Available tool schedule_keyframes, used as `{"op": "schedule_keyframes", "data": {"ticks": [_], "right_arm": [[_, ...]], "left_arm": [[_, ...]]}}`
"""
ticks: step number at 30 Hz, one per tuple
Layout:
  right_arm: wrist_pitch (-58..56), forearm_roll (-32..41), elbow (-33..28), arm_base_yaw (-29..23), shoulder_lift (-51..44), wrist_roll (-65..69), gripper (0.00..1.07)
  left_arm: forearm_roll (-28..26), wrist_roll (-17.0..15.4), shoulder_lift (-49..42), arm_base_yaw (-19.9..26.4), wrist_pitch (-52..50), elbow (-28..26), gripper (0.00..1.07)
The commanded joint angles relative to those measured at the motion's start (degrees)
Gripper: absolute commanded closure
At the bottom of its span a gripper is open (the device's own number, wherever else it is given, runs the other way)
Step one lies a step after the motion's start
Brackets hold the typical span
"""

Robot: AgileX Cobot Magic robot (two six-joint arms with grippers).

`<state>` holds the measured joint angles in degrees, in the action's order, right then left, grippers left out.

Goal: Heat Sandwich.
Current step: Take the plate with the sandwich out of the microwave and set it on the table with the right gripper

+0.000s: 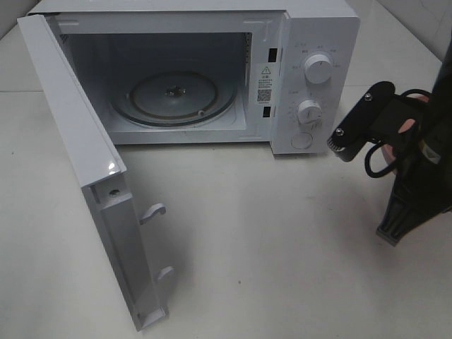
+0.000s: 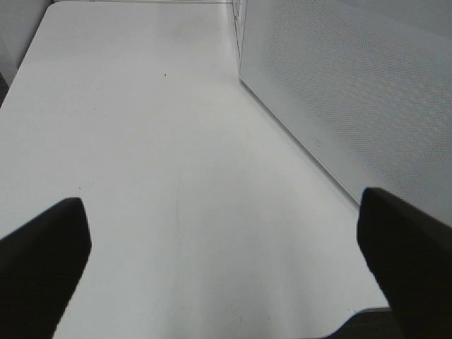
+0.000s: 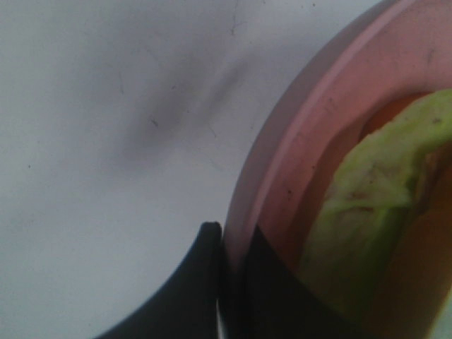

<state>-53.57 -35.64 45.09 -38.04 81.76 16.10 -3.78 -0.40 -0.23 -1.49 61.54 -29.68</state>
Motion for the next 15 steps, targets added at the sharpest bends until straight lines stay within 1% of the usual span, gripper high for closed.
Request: {"op": "schedule_keyframes", "data": {"ticks": [1,5,7,8,10,11,13,15], "right_arm": [[-0.11,-2.18,2.35,0.06,2.41,1.89,1.07],[0.23,-2.29,4.01,0.17,4.98,2.69,1.07],[0.23,-2.12,5.16,2.12,7.1,2.98,1.07],[0.23,-2.12,5.16,2.12,7.1,2.98,1.07],[0.57,-2.35,5.39,3.72,8.14,3.04,1.07],[1.55,-2.46,5.39,5.56,8.77,3.04,1.07],[1.95,-2.46,5.39,6.42,8.94,3.09,1.07],[3.78,-2.46,5.39,8.71,9.05,4.01,1.07]], "left_arm": [[-0.11,-0.17,-0.92,0.17,-0.17,0.06,0.09],[-0.11,-0.17,-0.92,0.17,-0.17,0.06,0.09],[-0.11,-0.17,-0.92,0.17,-0.17,0.06,0.09],[-0.11,-0.17,-0.92,0.17,-0.17,0.06,0.09],[-0.11,-0.17,-0.92,0.17,-0.17,0.06,0.09],[-0.11,-0.17,-0.92,0.17,-0.17,0.06,0.09],[-0.11,-0.17,-0.92,0.17,-0.17,0.06,0.09],[-0.11,-0.17,-0.92,0.17,-0.17,0.06,0.09]]}}
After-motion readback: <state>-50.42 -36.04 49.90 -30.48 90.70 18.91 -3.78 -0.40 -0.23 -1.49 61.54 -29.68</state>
